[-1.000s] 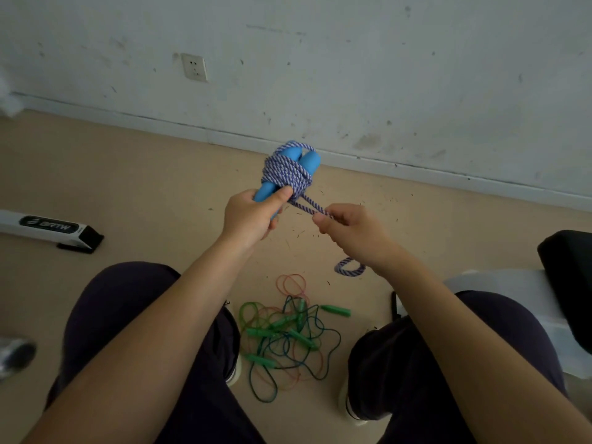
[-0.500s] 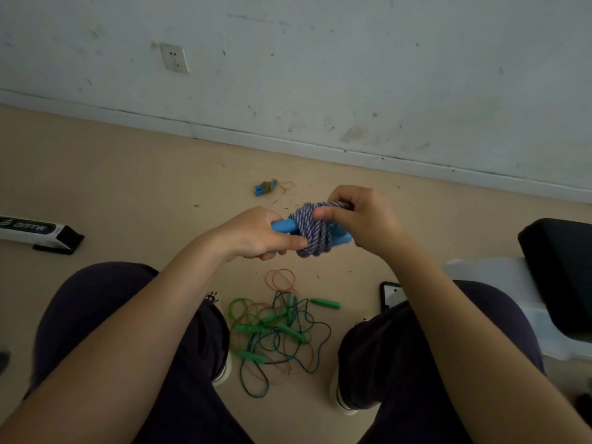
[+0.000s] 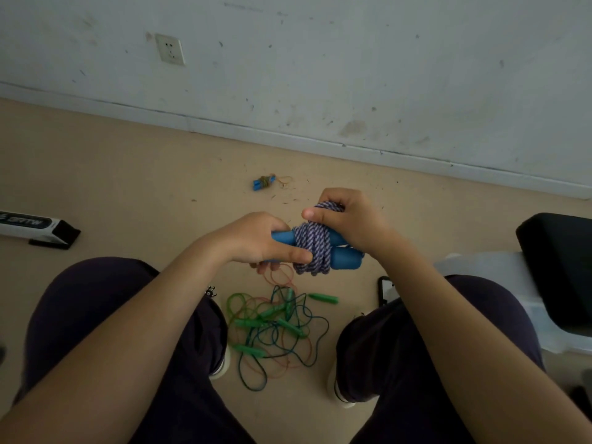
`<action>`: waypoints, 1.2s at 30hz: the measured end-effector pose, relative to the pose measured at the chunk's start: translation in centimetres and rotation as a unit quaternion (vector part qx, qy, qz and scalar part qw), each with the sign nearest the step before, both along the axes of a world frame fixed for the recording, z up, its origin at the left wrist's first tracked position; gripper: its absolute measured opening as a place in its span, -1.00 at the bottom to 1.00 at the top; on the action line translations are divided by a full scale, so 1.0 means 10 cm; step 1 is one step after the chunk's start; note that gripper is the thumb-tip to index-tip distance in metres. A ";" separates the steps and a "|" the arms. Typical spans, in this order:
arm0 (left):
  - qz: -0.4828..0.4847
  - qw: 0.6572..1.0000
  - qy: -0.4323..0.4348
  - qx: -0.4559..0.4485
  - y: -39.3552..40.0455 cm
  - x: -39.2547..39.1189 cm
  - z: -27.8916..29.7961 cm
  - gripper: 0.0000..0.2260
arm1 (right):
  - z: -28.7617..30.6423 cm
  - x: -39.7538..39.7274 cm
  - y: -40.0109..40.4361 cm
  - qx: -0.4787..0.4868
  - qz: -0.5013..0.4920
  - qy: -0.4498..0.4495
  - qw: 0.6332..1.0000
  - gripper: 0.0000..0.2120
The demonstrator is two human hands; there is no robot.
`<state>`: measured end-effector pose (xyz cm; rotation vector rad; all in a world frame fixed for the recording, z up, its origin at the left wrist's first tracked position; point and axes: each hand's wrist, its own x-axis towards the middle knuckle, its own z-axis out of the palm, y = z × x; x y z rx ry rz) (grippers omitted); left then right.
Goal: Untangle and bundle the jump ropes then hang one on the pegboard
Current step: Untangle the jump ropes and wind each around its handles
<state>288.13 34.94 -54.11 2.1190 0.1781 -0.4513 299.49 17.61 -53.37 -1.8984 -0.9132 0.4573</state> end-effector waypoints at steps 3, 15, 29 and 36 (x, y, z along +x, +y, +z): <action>0.008 0.998 -0.040 0.044 -0.11 0.04 -0.04 -0.25 | -0.07 -0.09 0.07 0.005 0.013 -0.007 1.000 -0.63; -0.058 0.998 0.026 0.010 -0.07 0.02 -0.03 -0.43 | -0.06 -0.11 0.06 -0.048 -0.014 0.080 0.996 -0.70; -0.009 0.998 -0.009 0.064 0.04 0.01 -0.03 -0.36 | 0.00 -0.03 0.02 0.160 -0.062 0.363 0.916 -0.90; 0.036 0.999 -0.028 0.021 -0.01 0.03 -0.04 -0.46 | -0.02 -0.02 0.06 0.252 -0.047 0.426 0.868 -0.77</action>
